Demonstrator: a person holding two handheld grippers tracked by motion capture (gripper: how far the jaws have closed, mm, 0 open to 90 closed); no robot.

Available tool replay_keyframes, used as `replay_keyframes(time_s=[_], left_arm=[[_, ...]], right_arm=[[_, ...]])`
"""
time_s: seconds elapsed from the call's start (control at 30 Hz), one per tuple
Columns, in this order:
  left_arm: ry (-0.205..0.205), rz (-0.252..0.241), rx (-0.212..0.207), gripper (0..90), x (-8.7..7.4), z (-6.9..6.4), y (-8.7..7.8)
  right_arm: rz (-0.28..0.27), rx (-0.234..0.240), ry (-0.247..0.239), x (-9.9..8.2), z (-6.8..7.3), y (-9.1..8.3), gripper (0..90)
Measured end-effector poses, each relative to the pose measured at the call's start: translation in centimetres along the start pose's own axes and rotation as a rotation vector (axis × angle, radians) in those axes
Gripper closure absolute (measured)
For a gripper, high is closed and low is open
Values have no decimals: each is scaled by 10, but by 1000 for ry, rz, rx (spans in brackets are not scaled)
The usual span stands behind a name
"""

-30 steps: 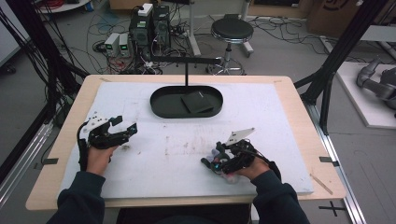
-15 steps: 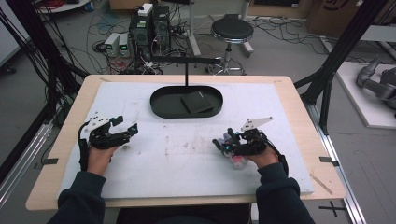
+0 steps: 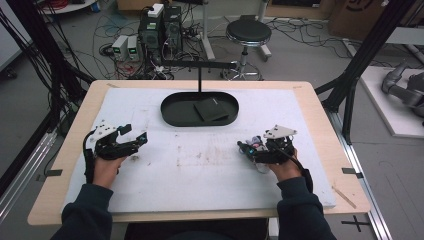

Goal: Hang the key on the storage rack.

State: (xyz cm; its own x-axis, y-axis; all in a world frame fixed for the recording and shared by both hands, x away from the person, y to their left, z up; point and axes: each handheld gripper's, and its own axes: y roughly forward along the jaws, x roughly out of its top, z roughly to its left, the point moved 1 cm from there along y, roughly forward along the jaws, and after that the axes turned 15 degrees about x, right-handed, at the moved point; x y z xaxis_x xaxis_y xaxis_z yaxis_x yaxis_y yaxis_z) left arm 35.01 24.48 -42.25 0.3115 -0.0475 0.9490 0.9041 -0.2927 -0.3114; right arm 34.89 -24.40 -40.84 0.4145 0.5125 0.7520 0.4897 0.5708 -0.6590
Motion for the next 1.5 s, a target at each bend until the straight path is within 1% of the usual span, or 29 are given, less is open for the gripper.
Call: replay_keyframes(time_s=[0.03, 0.07, 0.1, 0.13, 0.2, 0.23, 0.27, 0.33, 0.37, 0.43, 0.53, 0.6, 0.63, 0.77, 0.9, 0.93, 1.0, 1.07, 1.13, 1.23, 1.37, 1.5], left_arm=[[0, 0, -1, 254, 0, 0, 0], [0, 1, -1, 254, 0, 0, 0], [0, 1, -1, 255, 0, 0, 0], [2, 0, -1, 255, 0, 0, 0], [4, -1, -2, 255, 0, -1, 0], [3, 0, -5, 255, 0, -1, 0], [6, 0, -5, 255, 0, -1, 0], [4, 3, -4, 255, 0, -1, 1], [3, 3, -5, 255, 0, 0, 1], [5, 3, -3, 255, 0, 0, 0], [5, 3, -3, 255, 0, 0, 0], [6, 5, -3, 255, 0, 0, 0], [5, 6, -5, 255, 0, -1, 1], [10, 9, -3, 255, 0, -1, 1], [8, 8, -7, 255, 0, -2, 0], [16, 10, -8, 255, -1, -2, 1], [14, 12, -7, 255, -1, -3, 1], [12, 10, -10, 255, -1, -2, 1], [9, 8, -8, 255, -1, -2, 1], [5, 6, -9, 255, -1, -1, 2], [6, 8, -12, 255, -1, 0, 2], [8, 13, -21, 255, -2, -1, 3]], right_arm=[[20, 23, -12, -2, 3, 1, 178], [35, 42, -9, -4, 5, 3, 178], [73, 69, 7, -8, 6, 8, 178], [103, 78, 18, -11, 6, 12, 178], [159, 37, 21, -15, 6, 20, 177], [176, 26, 20, -16, 5, 21, 178], [186, 25, 20, -16, 4, 20, 186], [215, 11, 33, -19, 1, 20, 250], [227, 16, 47, -21, -2, 21, 252], [229, 44, 94, -25, -7, 22, 256], [222, 66, 104, -24, -9, 21, 317], [204, 74, 80, -22, -9, 19, 351], [192, 78, 77, -20, -10, 18, 359], [91, 90, 55, -12, -10, 12, 362], [-5, 126, 72, -3, -14, 10, 362], [-21, 121, 71, 0, -15, 10, 362], [-53, 118, 66, 9, -18, 9, 362], [-82, 111, 60, 22, -20, 8, 362], [-99, 111, 42, 37, -24, 9, 362], [-101, 95, 1, 63, -30, 10, 362], [-105, 72, -28, 95, -41, 11, 362], [-143, 63, -2, 120, -56, 13, 364]])
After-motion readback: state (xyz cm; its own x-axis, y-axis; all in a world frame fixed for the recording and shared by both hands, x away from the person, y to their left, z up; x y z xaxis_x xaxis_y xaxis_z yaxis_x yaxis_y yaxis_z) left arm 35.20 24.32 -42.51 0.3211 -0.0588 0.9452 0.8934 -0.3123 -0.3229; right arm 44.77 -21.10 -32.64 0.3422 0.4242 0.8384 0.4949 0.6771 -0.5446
